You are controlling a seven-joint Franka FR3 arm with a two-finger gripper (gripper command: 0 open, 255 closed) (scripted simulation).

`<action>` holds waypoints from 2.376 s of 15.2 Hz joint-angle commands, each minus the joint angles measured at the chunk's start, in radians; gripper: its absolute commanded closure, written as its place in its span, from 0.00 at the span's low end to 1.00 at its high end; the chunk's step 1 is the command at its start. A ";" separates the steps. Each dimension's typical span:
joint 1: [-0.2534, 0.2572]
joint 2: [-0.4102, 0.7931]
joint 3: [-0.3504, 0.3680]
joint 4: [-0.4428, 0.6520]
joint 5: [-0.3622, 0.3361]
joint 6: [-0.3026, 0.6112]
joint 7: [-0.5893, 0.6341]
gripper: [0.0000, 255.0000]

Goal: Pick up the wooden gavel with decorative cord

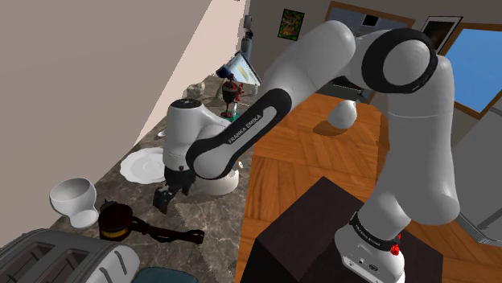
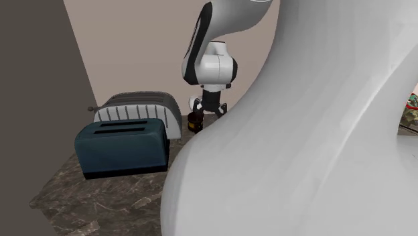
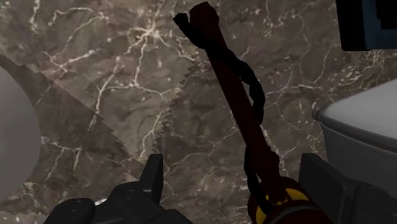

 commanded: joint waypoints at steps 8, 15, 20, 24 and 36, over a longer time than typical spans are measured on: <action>0.134 0.287 -0.046 0.304 -0.087 -0.002 0.043 0.00; 0.148 0.359 -0.063 0.332 -0.100 0.043 0.047 0.00; 0.149 0.361 -0.063 0.334 -0.100 0.042 0.048 1.00; 0.149 0.360 -0.063 0.334 -0.100 0.042 0.048 1.00; 0.127 0.252 -0.037 0.294 -0.079 -0.028 0.040 1.00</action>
